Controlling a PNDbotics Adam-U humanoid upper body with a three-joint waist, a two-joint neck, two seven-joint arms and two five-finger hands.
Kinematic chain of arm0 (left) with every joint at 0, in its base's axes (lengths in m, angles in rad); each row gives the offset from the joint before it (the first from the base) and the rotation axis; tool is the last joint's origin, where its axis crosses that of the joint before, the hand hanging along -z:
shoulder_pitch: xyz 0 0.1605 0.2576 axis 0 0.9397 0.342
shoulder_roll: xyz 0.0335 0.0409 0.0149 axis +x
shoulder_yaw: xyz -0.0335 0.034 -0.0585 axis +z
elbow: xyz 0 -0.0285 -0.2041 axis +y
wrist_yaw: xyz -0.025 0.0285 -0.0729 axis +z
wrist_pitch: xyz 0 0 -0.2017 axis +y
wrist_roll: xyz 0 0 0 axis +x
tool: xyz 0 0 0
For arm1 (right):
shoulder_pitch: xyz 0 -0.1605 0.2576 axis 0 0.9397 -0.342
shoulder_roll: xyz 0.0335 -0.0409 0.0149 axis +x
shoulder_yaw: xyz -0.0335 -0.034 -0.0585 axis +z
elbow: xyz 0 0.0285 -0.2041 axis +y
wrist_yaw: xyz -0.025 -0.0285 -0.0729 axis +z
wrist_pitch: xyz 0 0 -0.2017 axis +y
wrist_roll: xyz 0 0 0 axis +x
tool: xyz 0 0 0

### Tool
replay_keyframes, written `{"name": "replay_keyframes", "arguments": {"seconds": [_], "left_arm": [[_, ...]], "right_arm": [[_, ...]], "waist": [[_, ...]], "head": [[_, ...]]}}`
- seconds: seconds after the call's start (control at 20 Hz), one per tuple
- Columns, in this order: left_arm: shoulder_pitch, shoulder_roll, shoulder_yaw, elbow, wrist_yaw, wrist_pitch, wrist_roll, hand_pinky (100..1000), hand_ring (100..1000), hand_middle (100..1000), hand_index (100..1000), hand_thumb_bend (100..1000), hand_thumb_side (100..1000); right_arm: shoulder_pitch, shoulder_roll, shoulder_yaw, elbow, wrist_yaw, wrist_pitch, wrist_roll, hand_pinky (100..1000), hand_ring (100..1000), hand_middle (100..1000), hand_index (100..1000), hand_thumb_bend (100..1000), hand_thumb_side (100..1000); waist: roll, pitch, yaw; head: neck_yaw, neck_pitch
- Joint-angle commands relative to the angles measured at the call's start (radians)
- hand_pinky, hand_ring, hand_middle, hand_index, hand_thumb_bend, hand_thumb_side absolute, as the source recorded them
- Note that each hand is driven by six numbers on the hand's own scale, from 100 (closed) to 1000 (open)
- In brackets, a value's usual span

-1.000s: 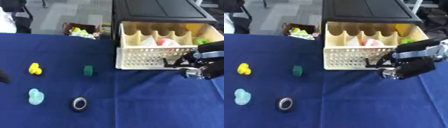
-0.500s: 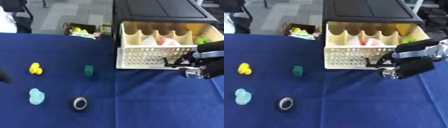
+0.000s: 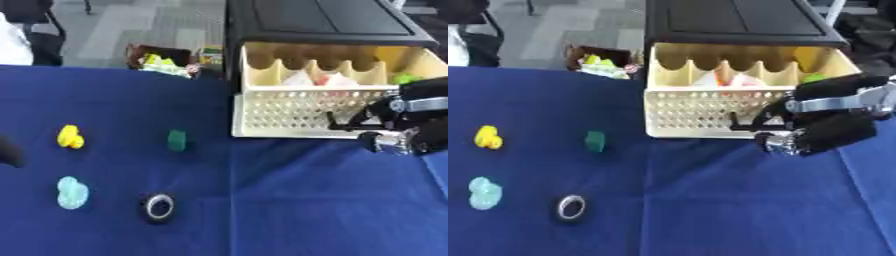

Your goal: Pick up objects from table and place into drawer.

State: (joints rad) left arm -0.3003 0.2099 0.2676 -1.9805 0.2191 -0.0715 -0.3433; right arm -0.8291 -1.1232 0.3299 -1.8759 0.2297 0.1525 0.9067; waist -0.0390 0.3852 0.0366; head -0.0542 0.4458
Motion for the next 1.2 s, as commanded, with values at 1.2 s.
{"name": "replay_keyframes", "arguments": {"seconds": [1.2], "left_arm": [[-0.012, 0.003, 0.005, -0.02, -0.01, 0.003, -0.004, 554, 587, 566, 674, 139, 1000]], "right_arm": [[0.059, -0.063, -0.007, -0.059, -0.05, 0.094, 0.0, 304, 329, 149, 950, 100, 1000]], "waist": [[0.004, -0.012, 0.003]], "head": [[-0.005, -0.015]]}}
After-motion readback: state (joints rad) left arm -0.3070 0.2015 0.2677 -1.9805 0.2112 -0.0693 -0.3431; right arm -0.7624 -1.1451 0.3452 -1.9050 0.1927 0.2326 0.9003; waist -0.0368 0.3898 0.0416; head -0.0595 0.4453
